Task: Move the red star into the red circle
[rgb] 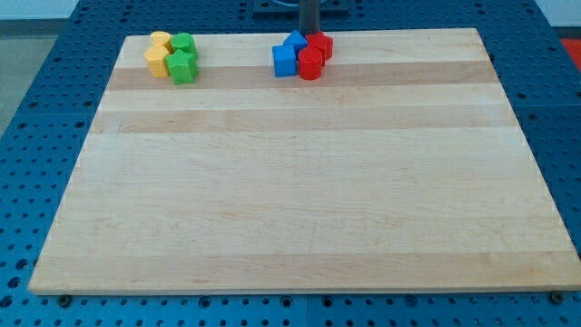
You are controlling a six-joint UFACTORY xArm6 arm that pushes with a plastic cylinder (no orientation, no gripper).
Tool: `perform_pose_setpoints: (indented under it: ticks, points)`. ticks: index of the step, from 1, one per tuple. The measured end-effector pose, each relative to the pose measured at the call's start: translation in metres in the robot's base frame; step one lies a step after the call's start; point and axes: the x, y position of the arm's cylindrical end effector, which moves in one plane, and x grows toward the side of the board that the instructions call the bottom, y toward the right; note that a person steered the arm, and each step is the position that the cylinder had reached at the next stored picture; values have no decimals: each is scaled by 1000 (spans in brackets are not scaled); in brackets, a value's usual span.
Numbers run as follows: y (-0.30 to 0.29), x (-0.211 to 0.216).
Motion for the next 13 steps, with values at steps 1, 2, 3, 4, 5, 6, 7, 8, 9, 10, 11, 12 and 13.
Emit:
perform_pose_setpoints:
  ticks: [1, 2, 3, 4, 5, 6, 7, 8, 9, 10, 11, 12, 13]
  points:
    - [0, 23]
    - [0, 58]
    - [2, 92]
    - [26, 111]
    - [36, 140]
    - [36, 176]
    - [46, 177]
    - [94, 174]
    - [124, 152]
    - [132, 112]
    - [127, 68]
    - [92, 36]
    - [62, 35]
